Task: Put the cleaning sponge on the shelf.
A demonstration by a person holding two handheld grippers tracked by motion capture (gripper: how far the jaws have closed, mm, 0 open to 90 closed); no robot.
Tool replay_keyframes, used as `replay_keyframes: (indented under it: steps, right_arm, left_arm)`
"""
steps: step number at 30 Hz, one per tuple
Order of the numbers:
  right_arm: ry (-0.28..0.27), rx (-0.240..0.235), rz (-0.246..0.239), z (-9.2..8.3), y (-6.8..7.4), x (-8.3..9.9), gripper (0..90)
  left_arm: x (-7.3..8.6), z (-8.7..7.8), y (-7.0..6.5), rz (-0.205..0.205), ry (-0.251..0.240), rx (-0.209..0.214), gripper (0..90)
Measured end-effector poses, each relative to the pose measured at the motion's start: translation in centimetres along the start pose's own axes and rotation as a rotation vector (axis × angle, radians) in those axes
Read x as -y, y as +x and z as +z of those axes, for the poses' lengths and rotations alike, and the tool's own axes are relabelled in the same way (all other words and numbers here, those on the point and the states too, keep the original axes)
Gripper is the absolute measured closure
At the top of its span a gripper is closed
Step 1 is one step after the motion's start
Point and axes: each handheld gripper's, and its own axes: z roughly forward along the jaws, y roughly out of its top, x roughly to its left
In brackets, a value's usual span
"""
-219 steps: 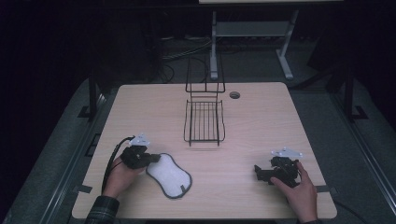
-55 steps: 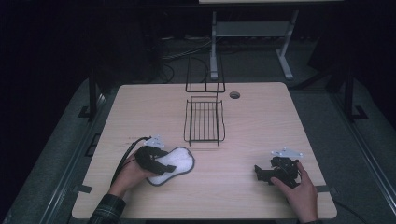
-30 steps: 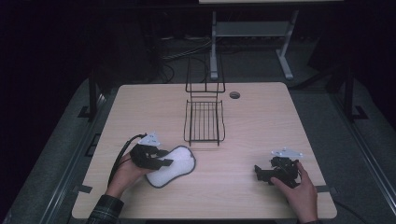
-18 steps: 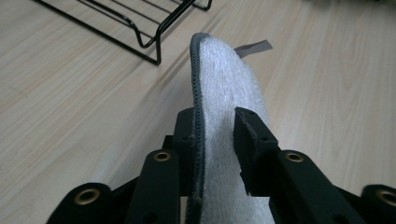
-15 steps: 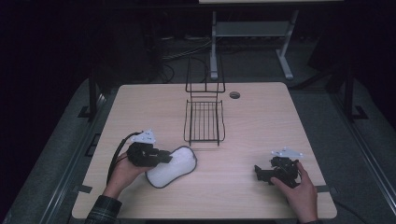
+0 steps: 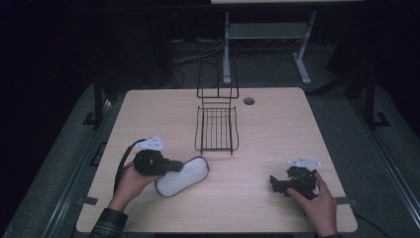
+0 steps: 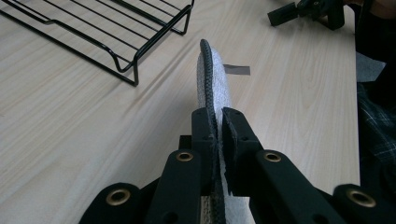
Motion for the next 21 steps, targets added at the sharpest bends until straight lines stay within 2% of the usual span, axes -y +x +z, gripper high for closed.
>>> replay_keyframes:
  steps: [9,15,21]
  right_arm:
    - [0.000,0.000,0.000,0.0,0.0,0.0,0.0]
    - [0.000,0.000,0.000,0.0,0.0,0.0,0.0]
    - [0.000,0.000,-0.001,0.0,0.0,0.0,0.0]
  left_arm:
    - [-0.1,0.1,0.1,-0.051,-0.008,-0.013,83.8]
    - [-0.5,-0.3,-0.2,-0.050,-0.008,0.008,84.1]
    - [-1.0,-1.2,-0.2,-0.060,-0.034,-0.023,84.3]
